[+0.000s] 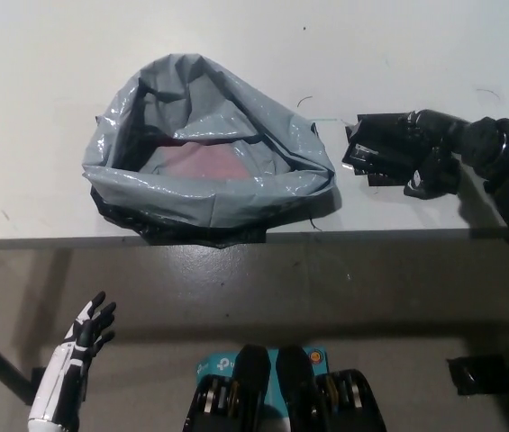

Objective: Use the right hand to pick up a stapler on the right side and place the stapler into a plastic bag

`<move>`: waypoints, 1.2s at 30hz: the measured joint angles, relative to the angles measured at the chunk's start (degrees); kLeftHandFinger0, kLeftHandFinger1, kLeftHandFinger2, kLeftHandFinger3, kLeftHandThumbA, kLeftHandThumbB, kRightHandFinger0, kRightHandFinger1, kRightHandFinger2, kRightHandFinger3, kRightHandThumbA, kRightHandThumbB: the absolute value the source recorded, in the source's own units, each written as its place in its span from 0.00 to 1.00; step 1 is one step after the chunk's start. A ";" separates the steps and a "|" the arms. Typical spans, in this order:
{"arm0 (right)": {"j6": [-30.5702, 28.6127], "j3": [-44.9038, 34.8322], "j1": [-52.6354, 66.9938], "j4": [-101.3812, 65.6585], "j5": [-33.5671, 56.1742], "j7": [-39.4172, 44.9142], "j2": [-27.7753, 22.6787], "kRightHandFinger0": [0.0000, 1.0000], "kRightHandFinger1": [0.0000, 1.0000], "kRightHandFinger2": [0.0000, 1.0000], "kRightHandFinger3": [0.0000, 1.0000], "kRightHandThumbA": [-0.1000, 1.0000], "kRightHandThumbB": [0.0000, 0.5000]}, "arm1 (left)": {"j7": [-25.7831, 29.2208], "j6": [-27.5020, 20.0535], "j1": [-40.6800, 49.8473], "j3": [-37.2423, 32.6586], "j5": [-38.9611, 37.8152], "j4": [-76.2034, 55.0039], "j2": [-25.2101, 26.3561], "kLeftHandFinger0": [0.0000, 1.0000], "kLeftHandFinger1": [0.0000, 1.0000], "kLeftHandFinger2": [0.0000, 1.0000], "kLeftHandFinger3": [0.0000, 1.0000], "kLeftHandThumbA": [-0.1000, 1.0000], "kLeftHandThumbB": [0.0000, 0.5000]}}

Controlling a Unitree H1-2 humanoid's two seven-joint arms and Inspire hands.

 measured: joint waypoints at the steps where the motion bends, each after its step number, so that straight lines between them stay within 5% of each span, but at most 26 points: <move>1: -0.02 0.16 0.00 -0.11 -0.43 0.01 0.01 1.00 1.00 1.00 1.00 1.00 0.77 | -0.02 0.04 0.02 0.02 -0.10 -0.14 0.07 1.00 1.00 1.00 1.00 1.00 0.00; 26: -2.61 -1.47 0.17 -1.90 -3.34 -2.44 1.57 1.00 1.00 1.00 1.00 1.00 0.75 | -0.91 1.61 -0.46 -0.01 -0.87 -0.96 0.57 1.00 1.00 1.00 1.00 1.00 0.00; 27: -2.67 -1.47 0.17 -1.90 -3.40 -2.53 1.60 0.72 0.80 0.74 0.76 0.90 0.59 | -0.91 1.61 -0.46 -0.01 -0.87 -0.96 0.57 1.00 1.00 1.00 1.00 1.00 0.00; 28: -3.03 -1.46 0.17 -1.67 -3.68 -3.04 1.82 0.52 0.66 0.68 0.71 0.86 0.59 | -0.91 1.62 -0.46 -0.01 -0.86 -0.96 0.57 1.00 1.00 1.00 1.00 1.00 0.00; 29: -3.38 -1.46 0.17 -1.27 -3.88 -3.63 2.00 0.10 0.17 0.21 0.33 0.72 0.49 | -0.92 1.62 -0.47 -0.01 -0.86 -0.97 0.57 1.00 1.00 1.00 1.00 1.00 0.00; 31: -4.05 -1.43 0.19 -0.38 -4.33 -5.11 2.41 0.00 0.02 0.14 0.16 0.61 0.43 | -0.93 1.65 -0.49 -0.01 -0.87 -0.97 0.57 1.00 1.00 1.00 1.00 1.00 0.00; 32: -4.38 -1.38 0.28 0.04 -4.66 -6.12 2.66 0.00 0.02 0.15 0.14 0.56 0.40 | -0.94 1.71 -0.50 -0.01 -0.87 -0.97 0.58 1.00 1.00 1.00 1.00 1.00 0.00; 36: -4.98 -1.23 0.41 1.42 -5.53 -9.39 3.42 0.10 0.26 0.36 0.30 0.50 0.37 | -1.19 1.77 -0.65 0.00 -0.87 -0.96 0.76 1.00 1.00 1.00 1.00 1.00 0.00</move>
